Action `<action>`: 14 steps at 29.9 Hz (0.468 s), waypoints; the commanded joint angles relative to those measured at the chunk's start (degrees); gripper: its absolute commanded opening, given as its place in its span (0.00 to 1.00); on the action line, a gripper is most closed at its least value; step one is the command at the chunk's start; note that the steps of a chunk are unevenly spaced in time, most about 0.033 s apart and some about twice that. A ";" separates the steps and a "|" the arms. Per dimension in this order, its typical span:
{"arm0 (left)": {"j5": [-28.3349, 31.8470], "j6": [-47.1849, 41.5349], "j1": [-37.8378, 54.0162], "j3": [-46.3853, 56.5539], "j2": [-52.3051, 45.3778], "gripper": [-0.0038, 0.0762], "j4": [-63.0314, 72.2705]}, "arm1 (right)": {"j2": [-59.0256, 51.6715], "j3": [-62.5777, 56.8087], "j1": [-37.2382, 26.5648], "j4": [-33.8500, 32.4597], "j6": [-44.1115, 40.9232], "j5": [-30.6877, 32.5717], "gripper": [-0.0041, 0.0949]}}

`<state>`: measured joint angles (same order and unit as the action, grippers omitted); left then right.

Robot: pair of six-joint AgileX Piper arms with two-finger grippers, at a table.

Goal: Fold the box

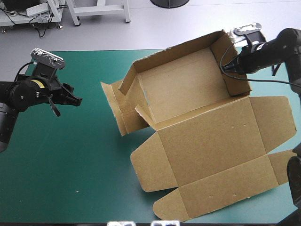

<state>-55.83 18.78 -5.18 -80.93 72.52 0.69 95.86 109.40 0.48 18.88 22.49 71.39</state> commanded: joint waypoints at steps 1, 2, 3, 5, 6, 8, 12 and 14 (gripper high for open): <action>3.42 -2.62 0.18 -1.98 0.25 0.47 -2.65 | -5.81 1.97 -3.37 6.49 2.36 0.69 0.02; 3.42 -2.74 0.66 -1.98 0.88 0.47 -3.08 | -6.46 1.97 -4.30 7.67 3.00 0.69 0.02; 3.31 -2.83 1.26 -1.98 1.55 0.47 -3.08 | -6.99 1.97 -5.20 9.04 3.57 0.69 0.02; 3.07 -3.24 2.79 -1.98 3.03 0.47 -2.58 | -7.56 1.87 -6.69 12.04 4.21 0.69 0.02; 3.08 -3.81 3.81 -1.98 3.84 0.47 -2.10 | -7.56 1.86 -7.26 13.90 4.49 0.69 0.02; 3.08 -4.00 5.99 -1.98 5.47 0.47 -0.69 | -7.57 1.86 -7.87 17.20 5.48 0.69 0.02; 3.30 -0.76 10.09 -1.98 9.02 0.47 6.86 | -7.38 1.86 -7.87 21.10 6.75 0.69 0.02; 3.19 2.55 11.95 -1.98 11.02 0.47 13.15 | -7.38 1.86 -7.87 22.58 7.11 0.69 0.02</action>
<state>-55.55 17.72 4.58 -80.93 83.20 5.43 90.83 109.41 -7.00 35.29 29.02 71.39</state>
